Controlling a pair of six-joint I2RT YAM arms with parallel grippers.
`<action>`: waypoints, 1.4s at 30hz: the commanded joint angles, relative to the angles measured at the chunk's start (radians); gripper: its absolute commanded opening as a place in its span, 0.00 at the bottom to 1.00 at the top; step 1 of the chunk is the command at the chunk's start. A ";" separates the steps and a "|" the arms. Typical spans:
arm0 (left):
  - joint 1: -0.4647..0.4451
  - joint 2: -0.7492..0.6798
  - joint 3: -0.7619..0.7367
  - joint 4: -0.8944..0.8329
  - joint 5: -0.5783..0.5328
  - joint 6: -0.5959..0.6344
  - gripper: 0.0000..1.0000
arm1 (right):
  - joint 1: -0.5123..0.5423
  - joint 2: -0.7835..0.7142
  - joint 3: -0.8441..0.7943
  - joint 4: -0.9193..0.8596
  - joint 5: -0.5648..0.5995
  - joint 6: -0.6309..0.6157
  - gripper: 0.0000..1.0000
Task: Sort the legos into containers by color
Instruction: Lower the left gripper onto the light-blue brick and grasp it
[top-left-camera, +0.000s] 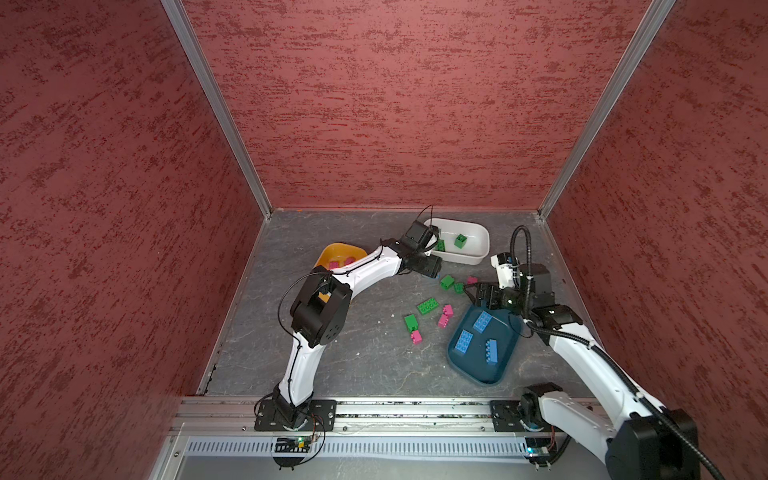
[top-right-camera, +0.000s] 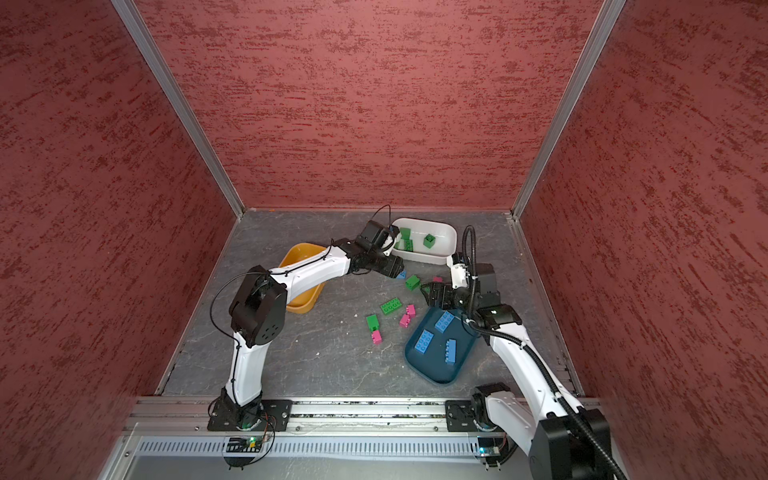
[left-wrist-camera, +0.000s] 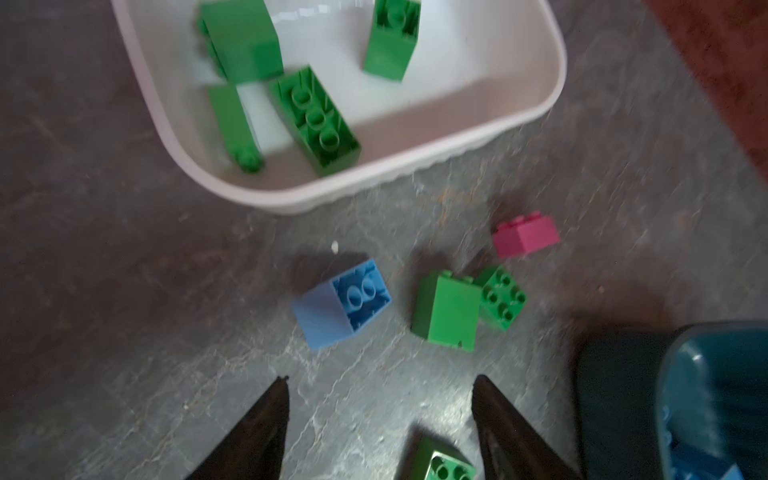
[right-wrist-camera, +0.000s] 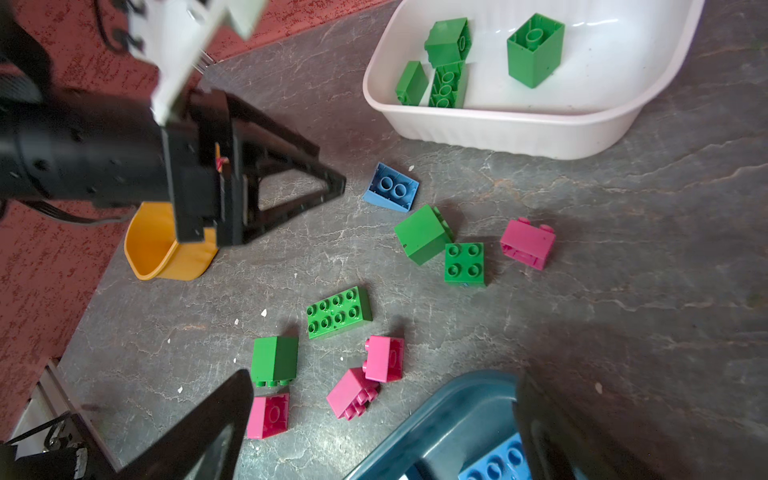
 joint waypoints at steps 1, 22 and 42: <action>0.030 -0.025 -0.009 0.027 0.061 0.196 0.70 | -0.004 -0.031 0.012 -0.021 -0.006 -0.024 0.99; 0.130 0.184 0.168 -0.079 0.315 0.866 0.68 | -0.004 -0.071 0.017 -0.069 0.011 -0.040 0.99; 0.099 0.374 0.386 -0.174 0.341 0.914 0.59 | -0.005 -0.090 0.014 -0.113 0.040 -0.051 0.99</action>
